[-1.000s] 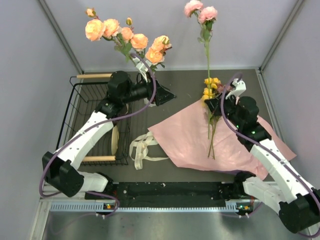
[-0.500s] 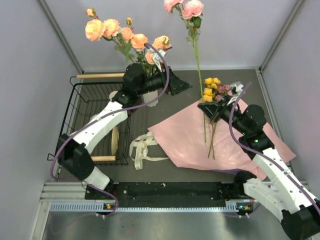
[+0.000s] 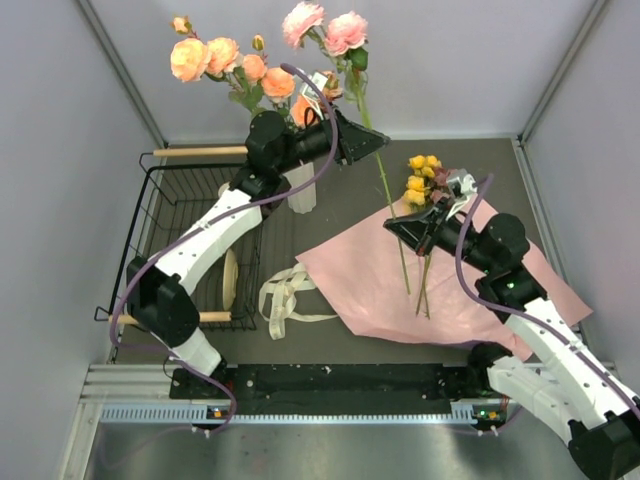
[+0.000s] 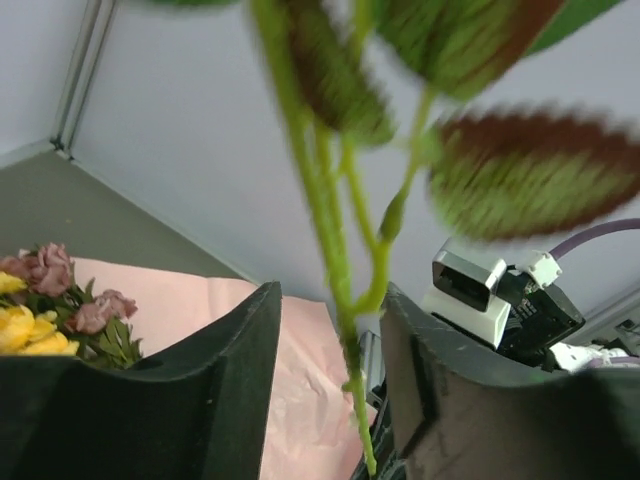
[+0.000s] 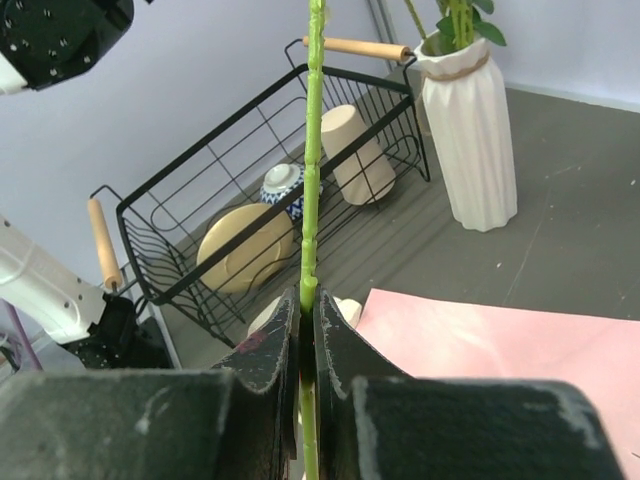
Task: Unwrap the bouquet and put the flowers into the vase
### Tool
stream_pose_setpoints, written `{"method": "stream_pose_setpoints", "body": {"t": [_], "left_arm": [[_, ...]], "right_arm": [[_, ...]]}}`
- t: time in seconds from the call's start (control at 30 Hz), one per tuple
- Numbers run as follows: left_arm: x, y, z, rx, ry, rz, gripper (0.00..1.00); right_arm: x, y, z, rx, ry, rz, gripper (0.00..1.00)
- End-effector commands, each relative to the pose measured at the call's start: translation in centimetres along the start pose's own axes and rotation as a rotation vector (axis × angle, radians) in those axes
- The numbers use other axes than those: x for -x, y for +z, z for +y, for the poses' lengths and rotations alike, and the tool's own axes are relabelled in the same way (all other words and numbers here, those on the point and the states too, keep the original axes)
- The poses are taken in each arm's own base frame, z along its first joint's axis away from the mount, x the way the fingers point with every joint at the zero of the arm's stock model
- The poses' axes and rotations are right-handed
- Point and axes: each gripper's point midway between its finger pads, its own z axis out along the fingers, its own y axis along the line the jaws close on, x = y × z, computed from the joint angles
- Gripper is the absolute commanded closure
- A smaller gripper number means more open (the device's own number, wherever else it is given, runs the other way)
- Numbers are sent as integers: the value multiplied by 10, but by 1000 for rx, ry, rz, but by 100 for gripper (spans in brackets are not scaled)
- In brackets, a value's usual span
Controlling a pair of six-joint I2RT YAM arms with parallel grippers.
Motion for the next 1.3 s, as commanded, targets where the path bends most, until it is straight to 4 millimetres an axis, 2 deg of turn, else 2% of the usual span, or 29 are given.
{"method": "stream_pose_setpoints", "body": {"t": [0.0,0.03,0.07,0.1,0.13,0.17,0.2,0.23,0.27,0.33,0.4,0.47,0.5,0.67,0.7,0.83,0.93,0.97,1.03,1.07,1.1,1.27], "left_arm": [[36,0,-32,-63,121,-79,58],[35,0,-33,-60,123,-67,62],[41,-2,-38,-64,159,-78,71],[43,-3,-41,-65,177,-75,89],[46,-6,-46,-59,206,-78,100],[50,-9,-49,-54,228,-88,100],[53,-12,-52,-49,251,-96,100],[60,-18,-60,-40,309,-110,100],[64,-22,-64,-32,340,-118,100],[75,-32,-75,5,421,-132,100],[85,-42,-84,33,511,-132,100],[94,-52,-83,123,545,-113,100],[103,-62,-85,168,614,-130,100],[146,-112,-68,474,803,-316,100],[157,-121,-73,499,858,-355,100],[184,-142,-70,617,937,-447,100],[199,-146,-63,681,976,-477,100],[203,-146,-54,702,977,-474,100],[211,-146,-54,716,998,-484,100],[212,-144,-44,735,1001,-472,100],[217,-144,-44,746,1014,-478,100],[220,-139,-22,767,1021,-473,100]], "right_arm": [[12,2,16,62,-78,-24,100],[11,3,17,62,-77,-22,100],[11,3,18,66,-80,-20,100],[10,4,18,65,-78,-18,100],[10,4,17,62,-78,-14,100],[9,5,15,50,-74,-9,99],[8,5,8,13,-64,-1,90],[8,6,5,-8,-60,1,77],[7,6,0,-38,-54,4,57],[9,4,-17,-137,-46,-5,43],[9,0,-35,-241,-38,-9,38],[13,-3,-44,-298,-44,-24,37],[12,-4,-47,-313,-44,-22,36],[12,-3,-51,-333,-37,-25,36],[11,-2,-51,-330,-31,-21,37],[9,-1,-52,-330,-25,-14,37],[11,-1,-51,-332,-25,-18,37],[14,-1,-51,-331,-27,-24,37],[8,-4,-53,-344,-19,-4,37],[9,-5,-52,-346,-22,-8,37],[9,-6,-52,-349,-21,-8,37],[9,-9,-53,-362,-27,-8,37]]}}
